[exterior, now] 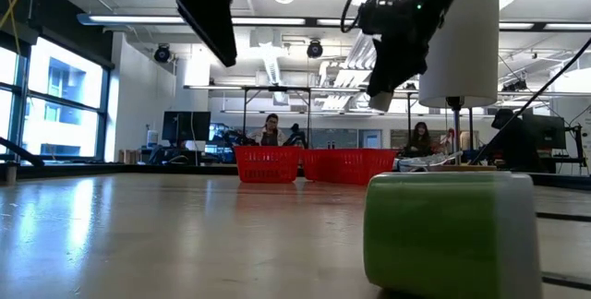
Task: Pick & Place Office items
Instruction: Put the white charger adapter into the right red bin
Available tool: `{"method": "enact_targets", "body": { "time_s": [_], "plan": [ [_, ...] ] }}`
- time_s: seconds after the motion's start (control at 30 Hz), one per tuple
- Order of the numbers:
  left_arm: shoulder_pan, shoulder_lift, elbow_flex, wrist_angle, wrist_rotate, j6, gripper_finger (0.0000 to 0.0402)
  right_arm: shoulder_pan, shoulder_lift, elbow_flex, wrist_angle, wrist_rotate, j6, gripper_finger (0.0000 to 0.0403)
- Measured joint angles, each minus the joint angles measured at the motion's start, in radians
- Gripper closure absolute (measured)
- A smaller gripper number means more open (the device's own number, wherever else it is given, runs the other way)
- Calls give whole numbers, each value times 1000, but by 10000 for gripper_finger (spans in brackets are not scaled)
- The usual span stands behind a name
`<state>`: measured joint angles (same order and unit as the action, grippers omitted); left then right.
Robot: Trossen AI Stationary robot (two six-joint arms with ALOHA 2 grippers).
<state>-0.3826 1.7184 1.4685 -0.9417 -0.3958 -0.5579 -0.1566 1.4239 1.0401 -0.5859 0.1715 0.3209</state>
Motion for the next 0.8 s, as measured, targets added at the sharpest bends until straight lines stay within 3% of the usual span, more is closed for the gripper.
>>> {"method": "enact_targets", "body": {
  "time_s": [0.3,0.57,0.8],
  "plan": [
    [-26,0,0,2,0,0,194,-163,30,26,1,-85,-39,282],
    [-25,1,0,2,-1,-4,194,-221,227,253,-147,-119,-93,282],
    [-40,1,0,1,-1,-11,194,-275,347,288,-174,-123,-98,282]
  ]
}}
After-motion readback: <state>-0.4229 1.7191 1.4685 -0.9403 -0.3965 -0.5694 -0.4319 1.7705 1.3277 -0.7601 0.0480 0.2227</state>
